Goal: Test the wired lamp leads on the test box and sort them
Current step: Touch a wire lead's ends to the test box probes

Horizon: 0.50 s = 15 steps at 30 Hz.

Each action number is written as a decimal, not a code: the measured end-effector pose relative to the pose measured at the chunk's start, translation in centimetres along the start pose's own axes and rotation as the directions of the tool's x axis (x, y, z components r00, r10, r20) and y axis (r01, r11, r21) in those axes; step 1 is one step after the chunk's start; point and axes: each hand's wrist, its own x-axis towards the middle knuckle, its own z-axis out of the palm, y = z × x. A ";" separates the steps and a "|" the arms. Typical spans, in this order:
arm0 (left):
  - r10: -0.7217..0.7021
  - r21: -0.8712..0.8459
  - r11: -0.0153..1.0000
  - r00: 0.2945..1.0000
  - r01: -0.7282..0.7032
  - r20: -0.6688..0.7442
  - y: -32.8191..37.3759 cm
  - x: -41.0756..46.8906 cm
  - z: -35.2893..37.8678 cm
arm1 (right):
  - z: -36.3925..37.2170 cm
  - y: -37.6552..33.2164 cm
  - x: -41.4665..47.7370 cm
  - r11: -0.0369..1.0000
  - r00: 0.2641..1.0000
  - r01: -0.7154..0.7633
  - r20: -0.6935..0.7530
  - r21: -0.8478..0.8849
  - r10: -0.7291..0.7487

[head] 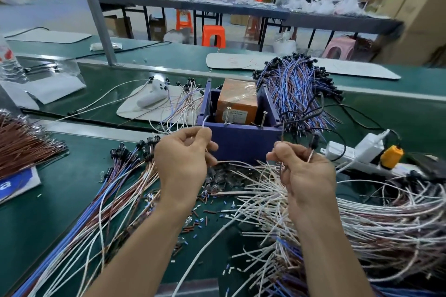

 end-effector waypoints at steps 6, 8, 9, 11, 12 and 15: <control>0.046 0.037 0.998 0.999 -0.046 0.008 -0.8 -0.3 0.4 | -0.3 0.5 0.7 0.995 0.991 0.057 -0.117 -0.078 -0.066; 0.040 0.030 0.999 0.999 -0.041 0.018 -0.8 -0.2 0.4 | -0.1 0.8 0.7 0.992 0.989 0.075 -0.123 -0.098 -0.087; 0.033 0.025 0.999 0.999 -0.034 0.030 -0.9 -0.1 0.4 | -0.1 1.0 0.7 0.992 0.988 0.084 -0.122 -0.091 -0.095; 0.028 0.025 0.999 0.998 -0.029 0.061 -1.1 0.0 0.5 | 0.0 1.1 0.8 0.993 0.987 0.098 -0.124 -0.067 -0.106; 0.030 0.031 0.999 0.997 -0.032 0.074 -1.1 0.0 0.5 | 0.0 1.2 0.8 0.993 0.986 0.102 -0.125 -0.058 -0.108; 0.028 0.033 0.999 0.996 -0.031 0.090 -1.2 0.0 0.7 | 0.2 1.3 0.9 0.993 0.987 0.107 -0.119 -0.056 -0.113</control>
